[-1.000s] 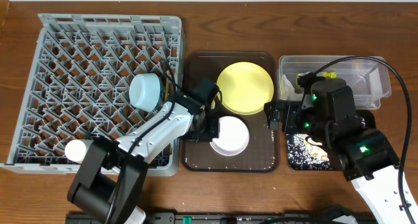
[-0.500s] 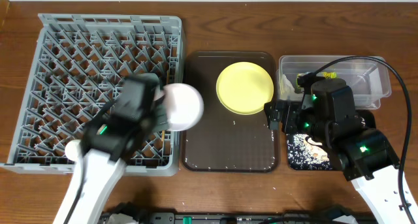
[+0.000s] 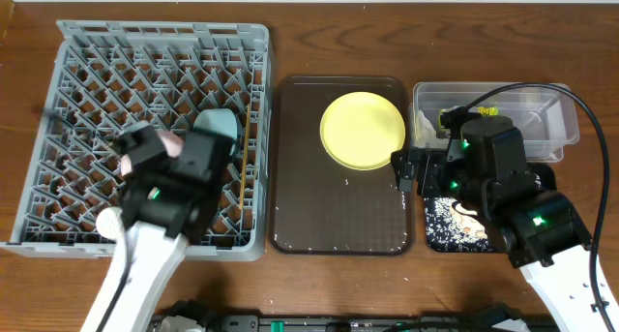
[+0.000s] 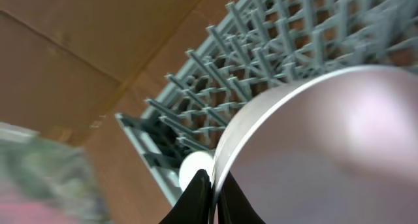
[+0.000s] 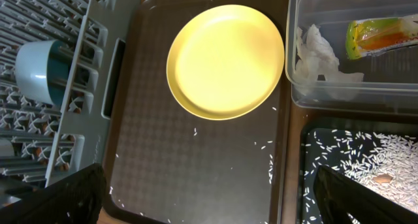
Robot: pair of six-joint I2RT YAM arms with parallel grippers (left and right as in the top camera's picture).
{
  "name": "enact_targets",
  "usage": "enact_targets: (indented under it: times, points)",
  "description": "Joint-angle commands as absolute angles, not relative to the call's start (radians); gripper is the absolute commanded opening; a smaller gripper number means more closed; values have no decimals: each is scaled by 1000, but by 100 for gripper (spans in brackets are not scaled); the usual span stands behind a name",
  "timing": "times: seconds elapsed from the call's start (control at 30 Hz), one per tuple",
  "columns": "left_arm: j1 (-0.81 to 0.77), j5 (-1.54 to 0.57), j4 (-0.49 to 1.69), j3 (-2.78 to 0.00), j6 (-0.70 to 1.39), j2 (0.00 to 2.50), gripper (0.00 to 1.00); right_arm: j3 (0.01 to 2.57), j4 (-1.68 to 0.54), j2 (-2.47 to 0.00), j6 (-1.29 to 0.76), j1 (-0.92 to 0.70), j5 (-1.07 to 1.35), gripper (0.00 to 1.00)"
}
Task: Sort waste into correct bins and load items into the dishwasher
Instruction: 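Lift the pink bowl and set it upright in the rack's front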
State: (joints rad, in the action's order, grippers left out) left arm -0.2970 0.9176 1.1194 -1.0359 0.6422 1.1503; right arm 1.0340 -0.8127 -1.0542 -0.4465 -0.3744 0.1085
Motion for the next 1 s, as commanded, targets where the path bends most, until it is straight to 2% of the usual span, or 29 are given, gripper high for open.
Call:
enact_targets:
  times: [0.0, 0.1, 0.73, 0.77, 0.8, 0.87, 0.97]
  points:
    - [-296, 1061, 1123, -1023, 683, 1277, 8, 1047, -808, -1060, -448, -361, 109, 99]
    - [-296, 1143, 1140, -1023, 683, 1384, 8, 1047, -808, -1061, -448, -361, 109, 99]
    - [-486, 1055, 1258, -1023, 766, 1616, 8, 1047, -795, -1061, -448, -361, 109, 99]
    - [-499, 1019, 1258, -1023, 772, 1613, 11, 1047, -790, -1060, -448, -361, 109, 99]
    - [-510, 992, 1261, -1023, 787, 1605, 24, 1047, -789, -1060, -448, -361, 109, 99]
    - [-516, 957, 1261, -1027, 788, 1588, 43, 1047, -790, -1060, -448, -361, 109, 99]
    - [-517, 876, 1287, -1067, 786, 1535, 60, 1047, -789, -1061, -448, -361, 109, 99]
